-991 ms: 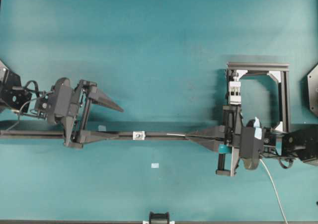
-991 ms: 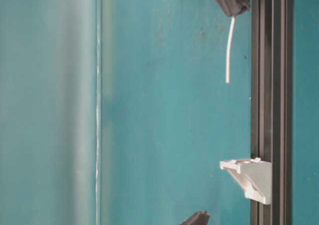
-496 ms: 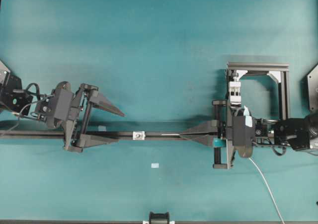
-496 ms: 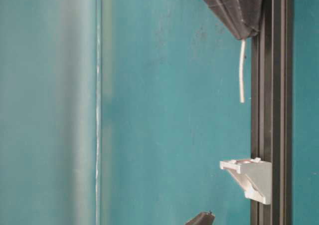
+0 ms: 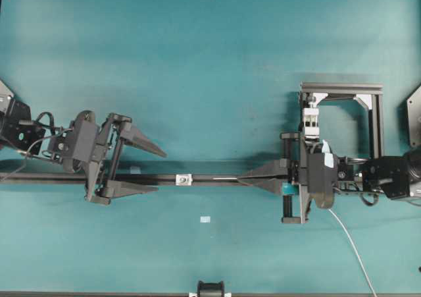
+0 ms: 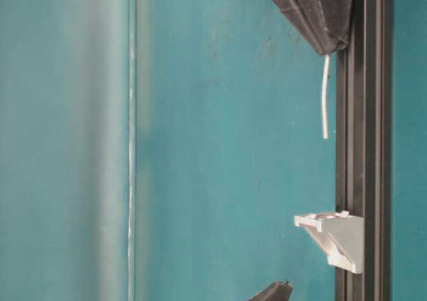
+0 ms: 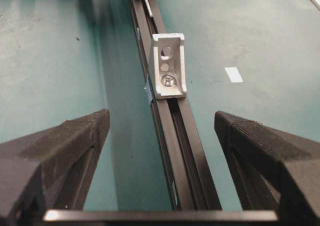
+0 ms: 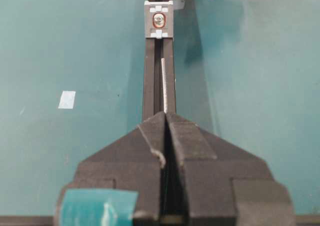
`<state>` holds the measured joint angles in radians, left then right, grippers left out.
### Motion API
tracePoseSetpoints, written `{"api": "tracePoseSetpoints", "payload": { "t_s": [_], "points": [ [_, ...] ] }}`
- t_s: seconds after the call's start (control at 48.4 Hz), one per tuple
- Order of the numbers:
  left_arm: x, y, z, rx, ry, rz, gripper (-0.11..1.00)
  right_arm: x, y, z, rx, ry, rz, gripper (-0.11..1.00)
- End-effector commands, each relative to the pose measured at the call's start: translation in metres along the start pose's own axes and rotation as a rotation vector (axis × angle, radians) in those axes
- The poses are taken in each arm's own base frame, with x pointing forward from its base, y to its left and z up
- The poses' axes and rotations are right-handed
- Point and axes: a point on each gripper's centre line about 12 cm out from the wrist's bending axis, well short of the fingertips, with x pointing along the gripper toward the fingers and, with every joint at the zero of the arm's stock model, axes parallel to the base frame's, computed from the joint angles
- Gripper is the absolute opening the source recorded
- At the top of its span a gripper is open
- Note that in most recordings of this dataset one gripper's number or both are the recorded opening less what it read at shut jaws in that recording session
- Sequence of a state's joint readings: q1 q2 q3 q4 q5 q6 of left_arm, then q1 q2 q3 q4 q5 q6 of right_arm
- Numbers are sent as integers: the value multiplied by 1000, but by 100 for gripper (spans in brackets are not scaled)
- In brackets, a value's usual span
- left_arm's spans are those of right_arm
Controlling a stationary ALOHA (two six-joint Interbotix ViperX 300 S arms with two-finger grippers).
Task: Insert the wire into the hole on the left side and pull it with the left arm.
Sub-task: 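Carry the wire down to the rail, aligning its tip with the bracket hole, then push the wire tip leftward through the white bracket's hole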
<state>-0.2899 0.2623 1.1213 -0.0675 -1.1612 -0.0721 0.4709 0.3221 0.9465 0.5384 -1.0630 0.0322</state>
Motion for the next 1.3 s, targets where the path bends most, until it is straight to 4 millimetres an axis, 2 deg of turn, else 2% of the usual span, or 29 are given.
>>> {"api": "tracePoseSetpoints", "payload": {
  "t_s": [0.0,0.516,1.28],
  "points": [
    [2,-3,6,1,-25,-11,76,2,3,8,10,-27,9,4],
    [1,-4,6,2,-25,-14,76,11,8,9,2,-38,26,4],
    [2,-4,6,3,-25,-14,76,26,1,9,5,-37,5,4]
  ]
}}
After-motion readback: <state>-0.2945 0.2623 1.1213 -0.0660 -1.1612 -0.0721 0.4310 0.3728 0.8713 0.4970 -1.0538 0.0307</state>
